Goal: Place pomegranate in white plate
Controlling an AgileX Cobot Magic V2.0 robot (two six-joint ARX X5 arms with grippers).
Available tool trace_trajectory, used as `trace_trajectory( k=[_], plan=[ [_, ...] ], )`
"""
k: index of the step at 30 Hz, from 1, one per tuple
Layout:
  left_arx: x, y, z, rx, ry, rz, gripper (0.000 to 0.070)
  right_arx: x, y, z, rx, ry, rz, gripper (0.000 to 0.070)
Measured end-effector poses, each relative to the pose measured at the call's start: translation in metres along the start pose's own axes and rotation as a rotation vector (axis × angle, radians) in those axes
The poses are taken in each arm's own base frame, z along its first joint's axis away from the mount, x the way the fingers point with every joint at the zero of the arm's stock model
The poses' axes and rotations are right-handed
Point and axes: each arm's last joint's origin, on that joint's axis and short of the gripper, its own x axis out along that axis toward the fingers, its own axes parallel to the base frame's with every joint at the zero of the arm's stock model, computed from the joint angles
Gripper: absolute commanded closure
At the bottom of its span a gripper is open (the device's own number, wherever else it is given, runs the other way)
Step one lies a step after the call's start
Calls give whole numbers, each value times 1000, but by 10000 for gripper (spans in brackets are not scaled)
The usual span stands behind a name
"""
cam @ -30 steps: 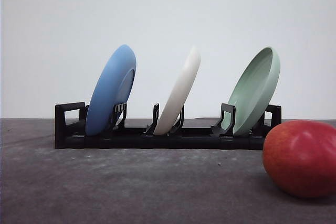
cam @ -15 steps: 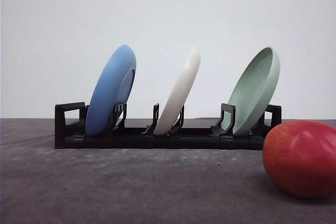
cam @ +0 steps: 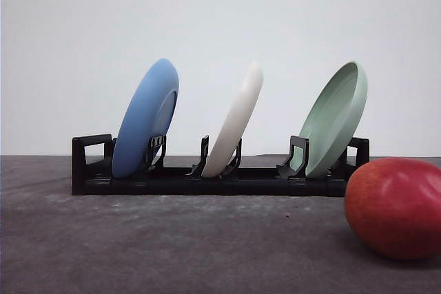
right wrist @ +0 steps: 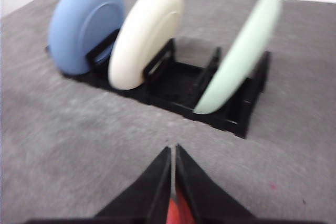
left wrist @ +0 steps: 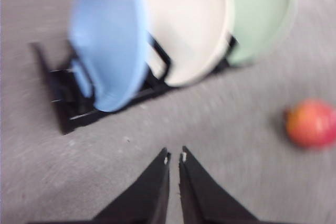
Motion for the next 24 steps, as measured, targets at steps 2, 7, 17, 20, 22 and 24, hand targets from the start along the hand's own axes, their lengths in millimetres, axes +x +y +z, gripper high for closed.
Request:
trace_trajectory(
  k=[2,7,17,20,22,24],
  plan=[
    [4,-1,0,42,18,-12,687,0,1,0,-29,1,8,694],
    [5,-1,0,83,22,-15,478,0,1,0,-57,1,10,549],
    [5,-2,3,109,-11,-22,265,0,1,2,-68,-20,11,332],
    [7,-5,9,156,-62,-40,265,0,1,2,-69,-21,13,332],
    [11,-8,13,204,-89,-60,265,0,1,2,-70,-22,13,332],
    [17,-11,17,249,-108,-79,265,0,1,3,-71,-28,13,332]
  ],
)
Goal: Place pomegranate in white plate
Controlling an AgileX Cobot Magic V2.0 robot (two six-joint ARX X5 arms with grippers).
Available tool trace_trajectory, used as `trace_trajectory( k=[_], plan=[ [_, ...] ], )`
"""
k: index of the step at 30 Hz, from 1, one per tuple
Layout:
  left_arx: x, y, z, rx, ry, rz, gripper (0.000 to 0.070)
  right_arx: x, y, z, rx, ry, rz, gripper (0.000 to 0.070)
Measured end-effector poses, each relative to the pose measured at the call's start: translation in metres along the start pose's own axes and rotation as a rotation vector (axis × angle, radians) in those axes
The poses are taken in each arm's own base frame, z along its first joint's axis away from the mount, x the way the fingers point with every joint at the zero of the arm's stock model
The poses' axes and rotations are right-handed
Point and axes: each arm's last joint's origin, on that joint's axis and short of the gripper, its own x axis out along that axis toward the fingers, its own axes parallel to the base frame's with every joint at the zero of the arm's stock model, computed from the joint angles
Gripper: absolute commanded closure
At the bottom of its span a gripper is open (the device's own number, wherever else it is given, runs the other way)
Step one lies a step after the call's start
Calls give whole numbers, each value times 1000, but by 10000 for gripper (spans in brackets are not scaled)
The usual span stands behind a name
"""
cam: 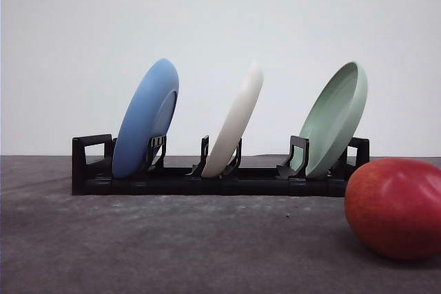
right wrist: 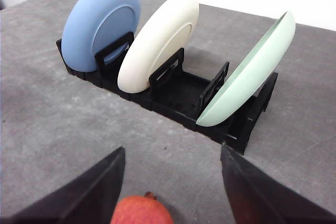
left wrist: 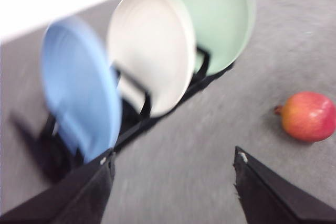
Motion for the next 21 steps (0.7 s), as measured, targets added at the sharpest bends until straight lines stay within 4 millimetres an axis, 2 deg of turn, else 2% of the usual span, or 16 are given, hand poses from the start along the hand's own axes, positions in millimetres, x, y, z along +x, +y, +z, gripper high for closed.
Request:
trace_trajectory(
  k=[11,21],
  plan=[
    [63,-11,16,109,-70,-30,266,0,0,6,-17,-58,-2,332],
    [131,-27,16,54,-156,5,267,0,0,7,-21,-70,-2,333]
  ],
)
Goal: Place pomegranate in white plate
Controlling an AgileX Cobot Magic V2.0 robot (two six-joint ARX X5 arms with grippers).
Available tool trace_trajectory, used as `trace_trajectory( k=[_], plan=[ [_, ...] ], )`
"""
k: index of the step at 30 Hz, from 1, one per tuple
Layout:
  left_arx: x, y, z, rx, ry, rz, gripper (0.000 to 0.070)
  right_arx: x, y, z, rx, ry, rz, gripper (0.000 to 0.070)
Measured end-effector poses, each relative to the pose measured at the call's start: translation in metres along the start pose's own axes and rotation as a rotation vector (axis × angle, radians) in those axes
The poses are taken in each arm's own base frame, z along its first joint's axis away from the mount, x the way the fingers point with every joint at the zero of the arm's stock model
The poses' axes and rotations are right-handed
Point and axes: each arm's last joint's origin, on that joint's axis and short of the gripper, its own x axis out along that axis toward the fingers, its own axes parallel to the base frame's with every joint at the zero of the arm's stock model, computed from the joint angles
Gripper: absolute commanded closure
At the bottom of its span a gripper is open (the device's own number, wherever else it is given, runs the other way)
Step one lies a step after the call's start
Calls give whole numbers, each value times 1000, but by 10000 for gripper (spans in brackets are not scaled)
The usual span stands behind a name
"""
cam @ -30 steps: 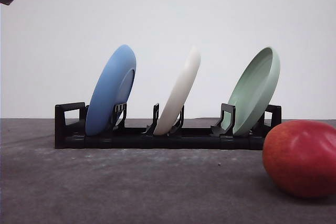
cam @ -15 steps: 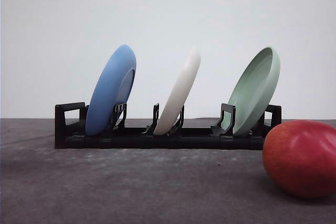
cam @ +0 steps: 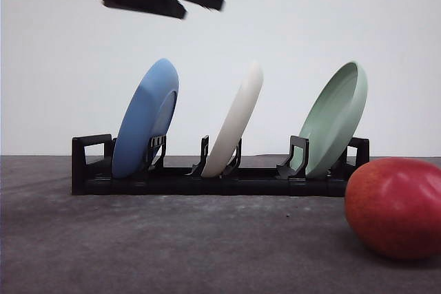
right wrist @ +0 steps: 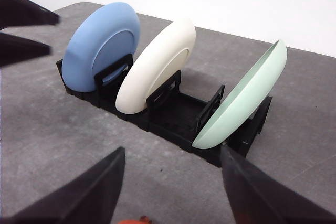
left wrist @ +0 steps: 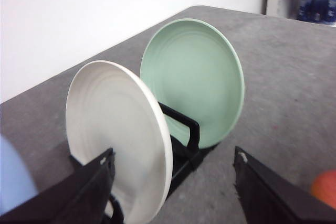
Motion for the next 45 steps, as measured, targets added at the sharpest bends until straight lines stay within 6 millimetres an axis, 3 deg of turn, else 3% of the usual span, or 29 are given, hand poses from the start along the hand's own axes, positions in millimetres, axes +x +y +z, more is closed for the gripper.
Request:
trace_trajectory(
  k=[6,16,24,28,34,40,43,45],
  plan=[
    [34,-11,-11,-1,25,58,267,0,0,0,-1,-1,-1,333],
    [89,-11,-18,-30,112,143,272,0,0,0,-1,-1,-3,333],
    [118,-12,-25,-36,194,143,272,0,0,0,-1,-1,-3,333],
    [123,-13,-28,-35,211,141,281,0,0,0,-1,-1,-3,333],
    [123,-13,-28,-34,210,144,565,0,0,0,-2,-1,-3,333],
    [123,-13,-28,-37,210,144,620,0,0,0,-3,-1,-3,333],
    [123,-13,-28,-56,208,146,688,0,0,0,-3,-1,-3,333],
    [122,-13,-27,-82,204,148,690,0,0,0,-4,-1,-3,333]
  ],
)
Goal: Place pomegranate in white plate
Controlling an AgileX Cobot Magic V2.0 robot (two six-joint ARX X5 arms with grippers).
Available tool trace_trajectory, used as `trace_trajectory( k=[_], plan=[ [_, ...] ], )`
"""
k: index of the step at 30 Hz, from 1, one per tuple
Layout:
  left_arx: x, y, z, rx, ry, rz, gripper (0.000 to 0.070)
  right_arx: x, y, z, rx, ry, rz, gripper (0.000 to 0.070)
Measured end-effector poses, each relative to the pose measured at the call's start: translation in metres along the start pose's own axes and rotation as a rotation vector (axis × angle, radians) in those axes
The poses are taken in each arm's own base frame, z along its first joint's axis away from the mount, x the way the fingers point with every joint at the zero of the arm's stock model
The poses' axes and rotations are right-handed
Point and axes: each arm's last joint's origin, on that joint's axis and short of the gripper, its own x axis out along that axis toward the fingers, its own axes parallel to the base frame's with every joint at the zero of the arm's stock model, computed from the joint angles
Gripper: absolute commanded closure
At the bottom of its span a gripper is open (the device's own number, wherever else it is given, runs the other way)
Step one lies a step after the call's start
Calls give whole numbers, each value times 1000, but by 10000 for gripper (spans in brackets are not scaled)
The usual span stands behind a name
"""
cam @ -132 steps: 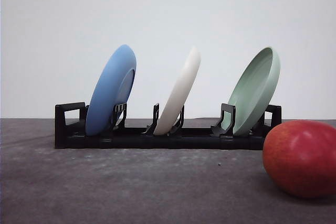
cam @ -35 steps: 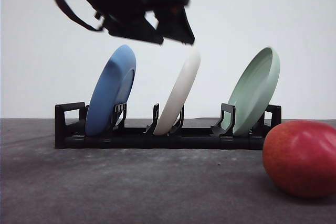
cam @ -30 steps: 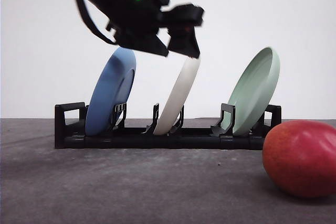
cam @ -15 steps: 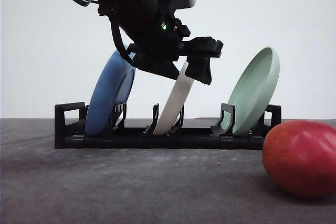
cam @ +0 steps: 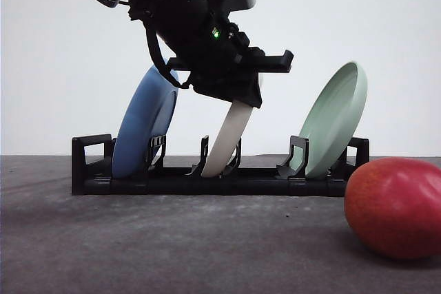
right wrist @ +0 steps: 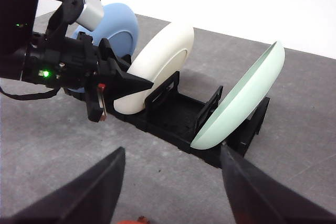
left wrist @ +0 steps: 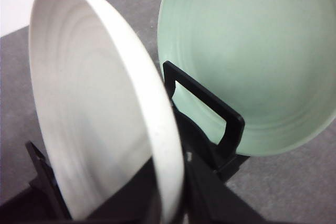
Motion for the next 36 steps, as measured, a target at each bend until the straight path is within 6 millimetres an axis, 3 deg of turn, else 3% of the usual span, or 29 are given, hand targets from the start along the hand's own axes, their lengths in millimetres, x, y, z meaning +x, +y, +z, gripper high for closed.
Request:
trace_trajectory(
  k=[20,30,36],
  plan=[
    [-20,6,20,-204,-74,1,690,0,0,0,0,0,0,333],
    [-51,12,43,-257,-135,-15,690,0,0,0,0,0,0,333],
    [-71,13,52,-314,-125,-113,690,0,0,0,0,0,0,333]
  ],
)
